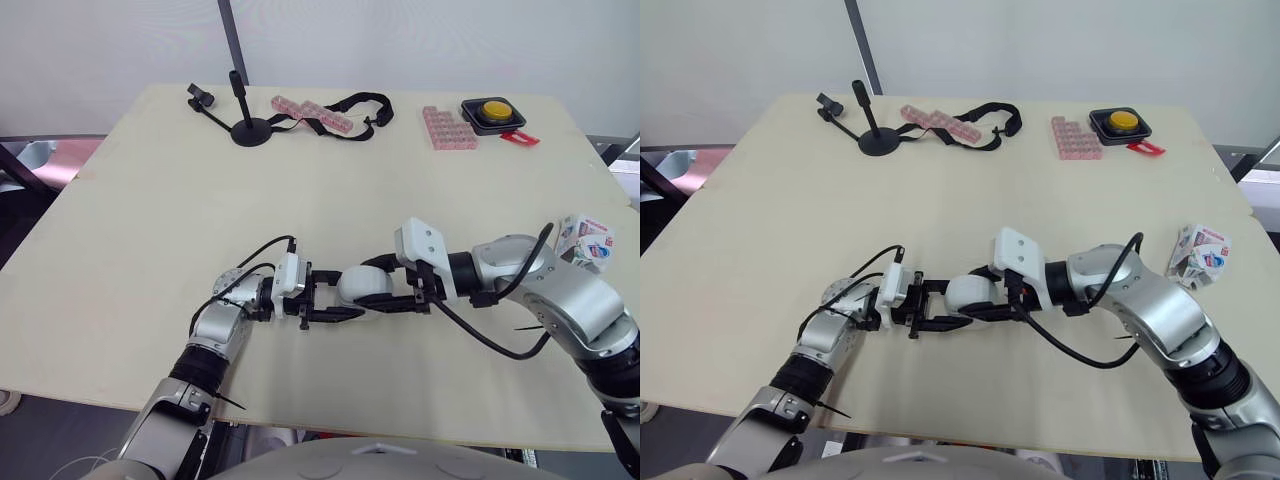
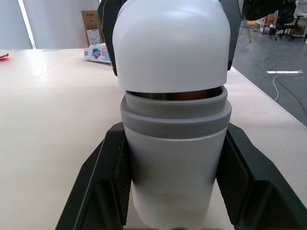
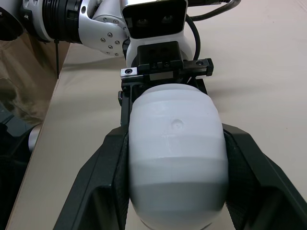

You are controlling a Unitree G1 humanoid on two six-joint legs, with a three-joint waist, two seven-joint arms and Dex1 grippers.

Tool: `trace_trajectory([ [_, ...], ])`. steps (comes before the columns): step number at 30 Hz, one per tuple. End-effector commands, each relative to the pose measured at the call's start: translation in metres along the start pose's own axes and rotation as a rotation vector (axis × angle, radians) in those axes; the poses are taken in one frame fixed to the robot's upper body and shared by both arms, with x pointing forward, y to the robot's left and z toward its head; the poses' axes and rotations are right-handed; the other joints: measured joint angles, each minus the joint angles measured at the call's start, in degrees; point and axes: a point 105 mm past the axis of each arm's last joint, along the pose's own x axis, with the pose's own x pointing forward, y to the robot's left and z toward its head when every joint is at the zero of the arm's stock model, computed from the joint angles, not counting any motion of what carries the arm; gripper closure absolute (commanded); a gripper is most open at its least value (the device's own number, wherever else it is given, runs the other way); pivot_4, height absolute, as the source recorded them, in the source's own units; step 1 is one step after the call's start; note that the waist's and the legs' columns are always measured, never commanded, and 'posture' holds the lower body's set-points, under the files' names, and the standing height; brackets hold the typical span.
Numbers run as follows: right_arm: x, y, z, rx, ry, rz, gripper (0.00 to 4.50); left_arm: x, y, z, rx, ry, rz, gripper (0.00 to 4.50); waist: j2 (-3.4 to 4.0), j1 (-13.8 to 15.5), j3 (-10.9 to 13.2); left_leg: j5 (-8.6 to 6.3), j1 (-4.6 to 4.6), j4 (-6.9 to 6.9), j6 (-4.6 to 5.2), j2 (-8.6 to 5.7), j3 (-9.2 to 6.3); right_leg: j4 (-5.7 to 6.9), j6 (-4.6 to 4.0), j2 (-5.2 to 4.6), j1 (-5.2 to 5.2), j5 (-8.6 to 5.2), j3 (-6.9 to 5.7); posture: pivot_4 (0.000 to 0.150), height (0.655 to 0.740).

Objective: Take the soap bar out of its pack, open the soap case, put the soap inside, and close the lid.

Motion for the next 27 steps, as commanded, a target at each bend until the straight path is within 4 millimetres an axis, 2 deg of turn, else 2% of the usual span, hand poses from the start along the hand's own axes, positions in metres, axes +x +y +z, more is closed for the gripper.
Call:
trace_trajectory([
  [1,0.0,0.0,0.001,-0.013,-0.001,0.003,2.38,0.002,0.001,0.009,0.039,-0.014,-0.01,2.62,0.0,0.0,0.0,0.0,0.0,0.0,0.0,0.0,0.0,0.0,0.0,0.0,0.0,0.0,0.0,0.15,0.7395],
  [20,0.002,0.002,0.007,0.031,-0.005,0.035,2.38,0.002,0.002,0.007,0.04,-0.001,-0.003,2.62,0.0,0.0,0.0,0.0,0.01,0.0,0.0,0.0,0.0,0.05,0.0,0.0,0.01,0.0,0.0,0.15,0.7395],
  [22,0.002,0.002,0.009,0.022,-0.007,0.033,1.51,0.002,0.002,0.007,0.039,0.0,-0.003,2.62,0.0,0.0,0.0,0.0,0.01,0.0,0.0,0.0,0.0,0.07,0.0,0.0,0.0,0.0,0.0,0.15,0.7395],
  [26,0.002,0.002,0.012,0.007,-0.011,0.035,0.24,0.002,0.002,0.007,0.039,0.002,-0.003,2.62,0.0,0.0,0.0,0.0,0.01,0.01,0.0,0.0,0.0,0.08,0.0,0.0,0.0,0.0,0.01,0.15,0.7395],
  [27,0.002,0.001,0.013,0.004,-0.012,0.034,0.07,0.001,0.002,0.007,0.039,0.002,-0.003,2.62,0.0,0.0,0.0,0.0,0.01,0.01,0.0,0.0,0.0,0.08,0.0,0.0,0.0,0.0,0.01,0.15,0.7395],
])
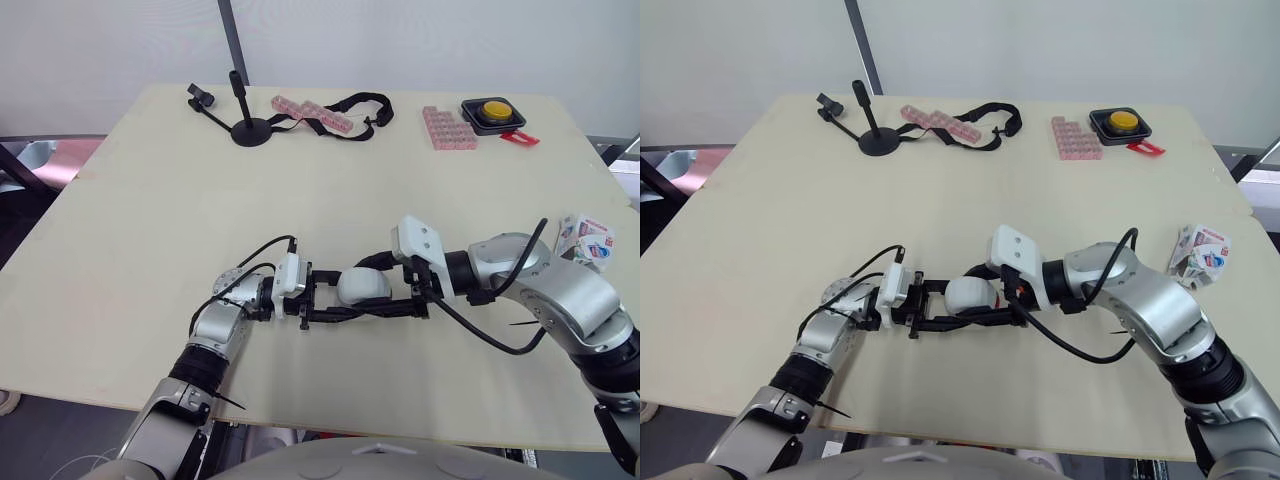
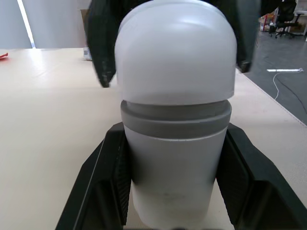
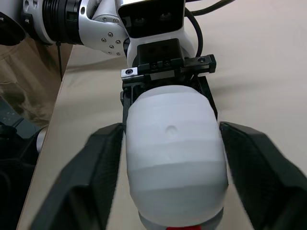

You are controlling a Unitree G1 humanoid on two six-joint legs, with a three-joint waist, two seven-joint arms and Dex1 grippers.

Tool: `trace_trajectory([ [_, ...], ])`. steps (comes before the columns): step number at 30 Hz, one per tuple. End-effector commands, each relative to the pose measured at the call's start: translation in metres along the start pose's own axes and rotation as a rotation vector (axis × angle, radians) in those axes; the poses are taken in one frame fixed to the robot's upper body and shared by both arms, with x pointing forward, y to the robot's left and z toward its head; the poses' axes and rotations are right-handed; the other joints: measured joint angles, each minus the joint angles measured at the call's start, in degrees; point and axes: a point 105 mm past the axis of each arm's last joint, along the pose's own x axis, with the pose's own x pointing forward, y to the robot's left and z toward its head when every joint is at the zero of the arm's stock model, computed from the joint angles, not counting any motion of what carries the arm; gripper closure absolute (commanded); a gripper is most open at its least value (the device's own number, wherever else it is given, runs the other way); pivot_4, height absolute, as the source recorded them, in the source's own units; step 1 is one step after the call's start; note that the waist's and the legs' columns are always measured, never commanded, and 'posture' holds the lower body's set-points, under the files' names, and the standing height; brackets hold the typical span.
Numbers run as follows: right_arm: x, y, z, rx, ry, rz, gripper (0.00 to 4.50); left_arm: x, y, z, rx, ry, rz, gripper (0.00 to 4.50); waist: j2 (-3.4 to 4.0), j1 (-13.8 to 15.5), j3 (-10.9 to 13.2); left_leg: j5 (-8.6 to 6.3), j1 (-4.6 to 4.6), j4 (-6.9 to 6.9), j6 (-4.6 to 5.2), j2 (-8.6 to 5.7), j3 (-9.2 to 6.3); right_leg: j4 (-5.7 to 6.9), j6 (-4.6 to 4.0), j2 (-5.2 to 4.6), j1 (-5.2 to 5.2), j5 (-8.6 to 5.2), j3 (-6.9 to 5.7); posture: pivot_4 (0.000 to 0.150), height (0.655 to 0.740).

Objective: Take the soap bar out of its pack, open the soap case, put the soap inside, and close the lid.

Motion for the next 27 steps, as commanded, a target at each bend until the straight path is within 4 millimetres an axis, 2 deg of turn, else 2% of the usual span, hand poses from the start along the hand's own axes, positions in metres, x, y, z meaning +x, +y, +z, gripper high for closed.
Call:
trace_trajectory([
  [1,-0.001,0.002,0.012,-0.048,-0.021,0.009,0.07,0.001,0.001,0.007,0.034,-0.006,-0.006,2.62,0.0,0.0,0.0,0.0,0.0,0.0,0.0,0.0,0.0,0.0,0.0,0.0,0.0,0.0,0.0,0.15,0.7395],
  [9,-0.003,0.002,0.013,-0.054,-0.023,-0.002,0.07,0.001,0.001,0.006,0.03,-0.003,-0.008,2.62,0.0,0.0,0.0,0.0,0.0,0.0,0.0,0.0,0.0,0.02,0.0,0.0,0.0,0.0,0.0,0.15,0.7395],
  [18,-0.018,-0.002,0.018,-0.043,-0.068,-0.051,0.07,0.001,0.002,0.006,0.026,-0.001,-0.007,2.62,0.0,0.0,0.0,0.0,0.0,0.0,0.0,0.0,0.0,0.02,0.0,0.0,0.0,0.0,0.0,0.15,0.7395],
  [22,-0.032,0.0,0.023,-0.033,-0.121,-0.077,0.07,0.0,0.002,0.006,0.027,0.001,-0.009,2.62,0.0,0.1,0.0,0.0,0.0,0.0,0.0,0.0,0.0,0.0,0.0,0.0,0.01,0.0,0.01,0.15,0.7395],
  [27,-0.061,-0.006,0.032,0.004,-0.242,-0.152,0.07,0.0,0.003,0.005,0.027,0.003,-0.01,2.62,-0.01,0.2,0.0,0.0,0.0,0.0,0.0,-0.01,0.01,-0.05,0.0,0.0,0.01,0.0,0.02,0.15,0.7395],
])
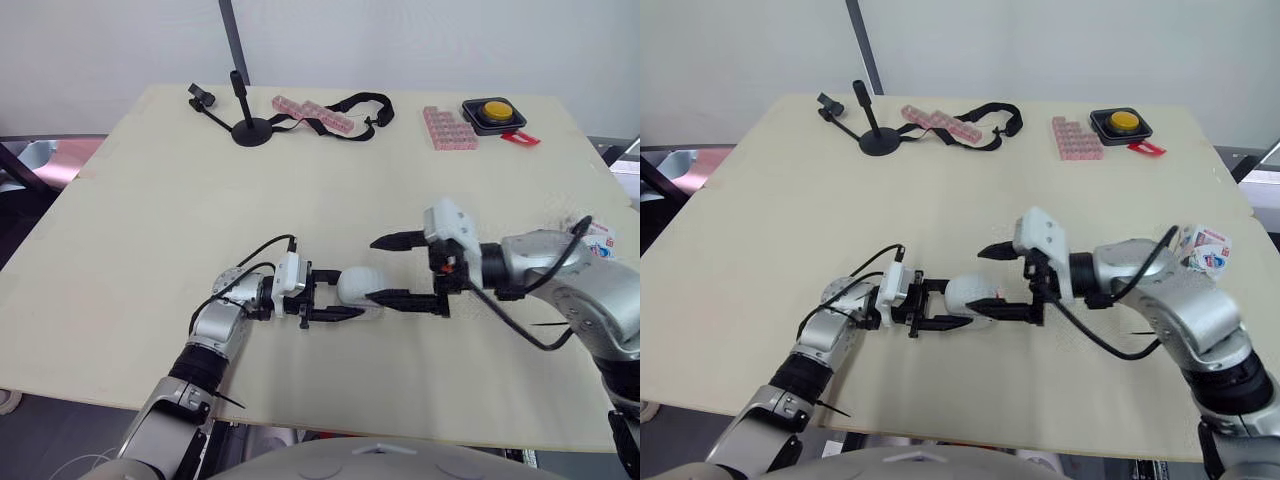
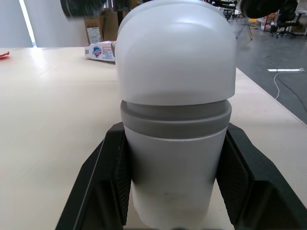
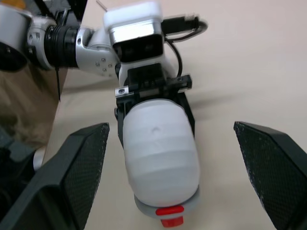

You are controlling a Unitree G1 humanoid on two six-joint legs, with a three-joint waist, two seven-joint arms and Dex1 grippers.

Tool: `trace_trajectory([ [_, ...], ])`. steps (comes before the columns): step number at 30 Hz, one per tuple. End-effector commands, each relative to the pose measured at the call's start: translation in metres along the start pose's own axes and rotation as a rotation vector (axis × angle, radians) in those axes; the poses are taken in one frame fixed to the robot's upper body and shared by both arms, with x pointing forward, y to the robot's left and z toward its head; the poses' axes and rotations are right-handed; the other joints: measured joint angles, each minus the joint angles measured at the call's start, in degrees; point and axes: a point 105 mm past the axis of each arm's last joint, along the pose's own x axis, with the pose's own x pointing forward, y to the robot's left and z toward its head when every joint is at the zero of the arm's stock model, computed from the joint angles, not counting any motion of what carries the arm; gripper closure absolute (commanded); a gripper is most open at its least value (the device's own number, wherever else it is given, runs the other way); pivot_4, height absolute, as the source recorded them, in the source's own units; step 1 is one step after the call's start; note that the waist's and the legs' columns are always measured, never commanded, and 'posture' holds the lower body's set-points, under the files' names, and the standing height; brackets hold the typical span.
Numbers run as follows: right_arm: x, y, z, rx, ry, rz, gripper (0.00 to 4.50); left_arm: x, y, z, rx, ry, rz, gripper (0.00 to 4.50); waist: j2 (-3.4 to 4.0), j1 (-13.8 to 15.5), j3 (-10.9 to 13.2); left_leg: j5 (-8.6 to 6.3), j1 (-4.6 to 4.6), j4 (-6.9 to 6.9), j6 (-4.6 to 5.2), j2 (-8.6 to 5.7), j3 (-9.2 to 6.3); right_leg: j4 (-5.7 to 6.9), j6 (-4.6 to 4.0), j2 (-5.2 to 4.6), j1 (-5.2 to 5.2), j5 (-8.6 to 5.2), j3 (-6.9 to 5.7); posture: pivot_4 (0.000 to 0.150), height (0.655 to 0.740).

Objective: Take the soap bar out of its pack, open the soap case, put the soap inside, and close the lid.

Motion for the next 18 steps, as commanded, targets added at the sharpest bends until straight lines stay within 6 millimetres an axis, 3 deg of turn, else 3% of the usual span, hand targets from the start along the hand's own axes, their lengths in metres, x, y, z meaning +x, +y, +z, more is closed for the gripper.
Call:
trace_trajectory([
  [1,-0.024,-0.003,0.015,-0.013,-0.103,-0.047,0.07,0.0,0.002,0.005,0.03,-0.001,-0.009,2.62,0.0,0.2,0.0,0.0,-0.01,0.0,0.0,0.0,0.0,0.0,0.0,0.0,0.0,0.0,-0.01,0.15,0.7395],
  [4,-0.04,-0.005,0.008,0.014,-0.159,-0.082,0.07,0.0,0.003,0.006,0.031,-0.002,-0.009,2.62,-0.01,0.5,0.0,0.0,-0.04,0.01,0.01,0.0,0.0,0.0,0.0,0.0,0.0,0.0,-0.02,0.15,0.7395],
  [7,-0.047,-0.002,-0.004,0.01,-0.185,-0.1,0.77,0.0,0.003,0.006,0.029,-0.003,-0.009,2.62,-0.01,0.6,0.0,-0.01,-0.04,0.0,0.01,-0.01,0.0,-0.04,0.0,-0.01,0.0,0.0,-0.02,0.15,0.7395],
  [13,-0.046,-0.003,-0.028,-0.042,-0.158,-0.123,2.8,0.0,0.004,0.007,0.026,-0.006,-0.009,2.62,-0.01,0.1,0.0,-0.01,-0.02,0.03,0.01,-0.01,0.0,-0.08,0.0,-0.03,-0.02,0.0,-0.03,0.15,0.7395],
  [18,-0.034,0.0,-0.023,-0.092,-0.193,-0.088,4.48,0.0,0.004,0.007,0.026,-0.002,-0.008,2.62,0.0,-0.3,0.0,0.0,-0.01,0.03,0.02,0.0,-0.01,-0.07,0.0,-0.02,-0.03,0.0,-0.04,0.15,0.7395],
])
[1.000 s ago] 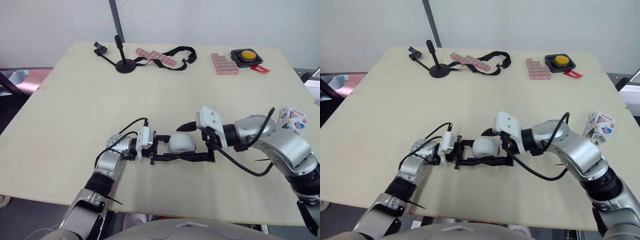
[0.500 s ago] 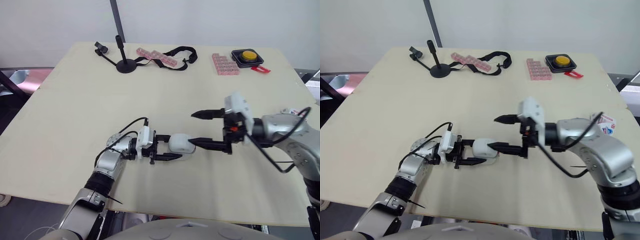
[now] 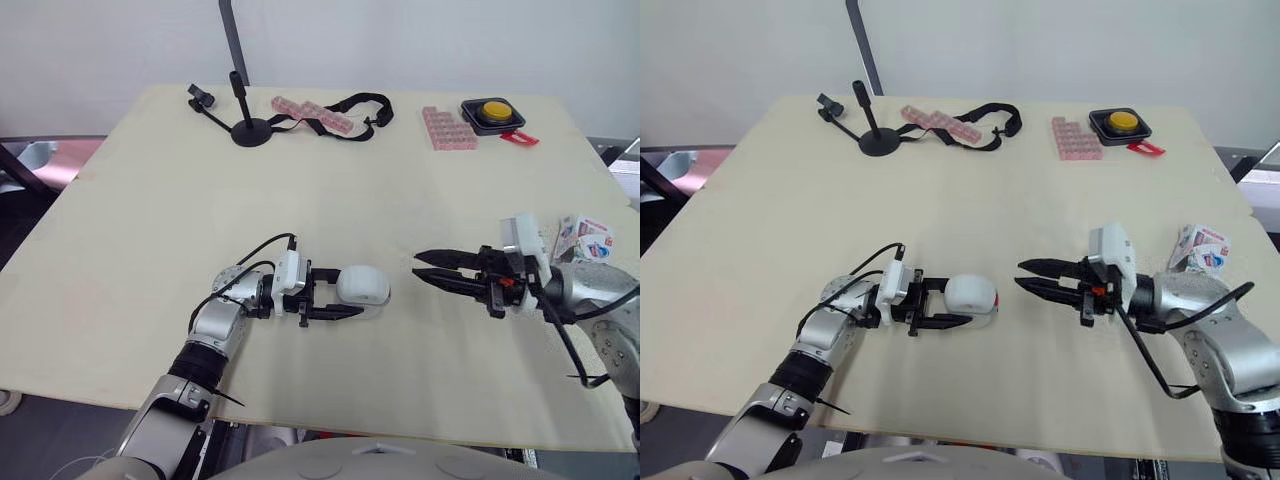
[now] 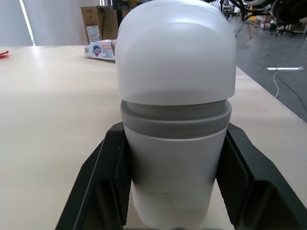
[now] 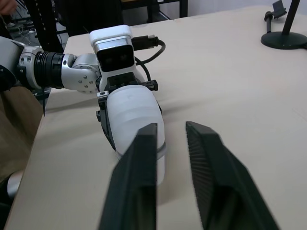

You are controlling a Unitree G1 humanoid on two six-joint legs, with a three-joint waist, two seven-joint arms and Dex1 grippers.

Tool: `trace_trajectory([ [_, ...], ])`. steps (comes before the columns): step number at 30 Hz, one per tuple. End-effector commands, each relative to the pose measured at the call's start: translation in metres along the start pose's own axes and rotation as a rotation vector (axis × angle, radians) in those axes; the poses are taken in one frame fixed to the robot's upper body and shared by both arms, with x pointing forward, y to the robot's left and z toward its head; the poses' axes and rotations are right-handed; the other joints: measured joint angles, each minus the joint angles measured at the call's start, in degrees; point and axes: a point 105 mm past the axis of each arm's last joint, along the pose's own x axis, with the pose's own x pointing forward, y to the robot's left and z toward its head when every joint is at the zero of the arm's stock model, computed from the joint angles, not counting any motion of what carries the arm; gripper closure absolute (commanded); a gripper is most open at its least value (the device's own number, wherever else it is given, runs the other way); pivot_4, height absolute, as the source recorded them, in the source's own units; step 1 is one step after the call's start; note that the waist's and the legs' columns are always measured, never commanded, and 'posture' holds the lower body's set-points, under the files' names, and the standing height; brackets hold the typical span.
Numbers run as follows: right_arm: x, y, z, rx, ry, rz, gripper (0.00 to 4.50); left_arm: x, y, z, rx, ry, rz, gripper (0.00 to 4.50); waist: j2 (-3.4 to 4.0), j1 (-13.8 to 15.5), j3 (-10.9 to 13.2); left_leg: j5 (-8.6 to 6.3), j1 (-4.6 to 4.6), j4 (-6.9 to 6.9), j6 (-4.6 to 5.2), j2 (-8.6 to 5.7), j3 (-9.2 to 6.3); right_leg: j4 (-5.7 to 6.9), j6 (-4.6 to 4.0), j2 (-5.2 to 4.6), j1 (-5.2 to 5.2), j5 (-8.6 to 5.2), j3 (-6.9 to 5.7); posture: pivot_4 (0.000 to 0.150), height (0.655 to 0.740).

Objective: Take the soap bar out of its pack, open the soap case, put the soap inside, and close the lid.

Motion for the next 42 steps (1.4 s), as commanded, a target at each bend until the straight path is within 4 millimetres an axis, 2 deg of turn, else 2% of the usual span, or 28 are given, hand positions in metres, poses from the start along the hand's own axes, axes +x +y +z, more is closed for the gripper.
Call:
trace_trajectory([
  [1,0.01,0.007,0.012,-0.061,-0.041,0.05,4.48,0.0,0.002,0.007,0.03,-0.008,-0.002,2.62,0.0,0.0,0.0,0.0,0.01,0.0,0.0,0.0,0.0,0.0,0.0,0.0,0.01,0.0,0.0,0.15,0.7395],
  [6,0.025,0.016,0.013,-0.076,-0.05,0.113,4.48,-0.001,0.003,0.007,0.03,-0.005,0.001,2.62,0.0,0.0,0.0,0.01,0.0,0.0,0.01,0.0,0.0,0.01,0.0,0.0,0.01,0.0,0.0,0.15,0.7395],
  [10,0.027,0.017,0.013,-0.079,-0.049,0.116,4.48,-0.001,0.003,0.007,0.03,-0.005,0.001,2.62,0.0,0.1,0.0,0.01,0.0,0.0,0.01,0.0,0.0,0.0,0.0,0.0,0.01,0.0,0.0,0.15,0.7395],
  [13,0.039,0.021,0.015,-0.08,-0.049,0.156,4.48,-0.001,0.002,0.007,0.031,-0.003,0.001,2.62,0.0,-0.1,0.0,0.01,0.01,0.0,0.01,-0.01,0.0,0.01,0.0,0.0,0.01,0.0,0.0,0.15,0.7395],
  [21,0.048,0.019,0.016,-0.086,-0.042,0.167,4.48,0.0,0.002,0.006,0.031,-0.003,0.0,2.62,0.0,0.1,0.0,0.01,0.0,0.0,0.0,-0.01,0.0,0.04,0.0,0.0,0.02,0.0,0.0,0.15,0.7395],
  [28,0.05,0.021,-0.006,-0.062,0.073,0.188,4.48,0.0,0.002,0.007,0.032,-0.003,0.003,2.62,0.0,0.0,0.0,0.01,0.01,0.0,0.0,-0.01,0.0,0.02,0.0,0.01,0.02,0.0,-0.01,0.15,0.7395],
  [42,0.051,0.018,-0.031,-0.01,0.21,0.157,4.48,0.0,0.001,0.006,0.035,-0.003,0.003,2.62,-0.04,-0.1,-0.1,0.01,0.17,-0.01,0.0,0.0,0.0,0.0,0.0,0.0,0.15,0.0,0.02,0.15,0.7395],
])
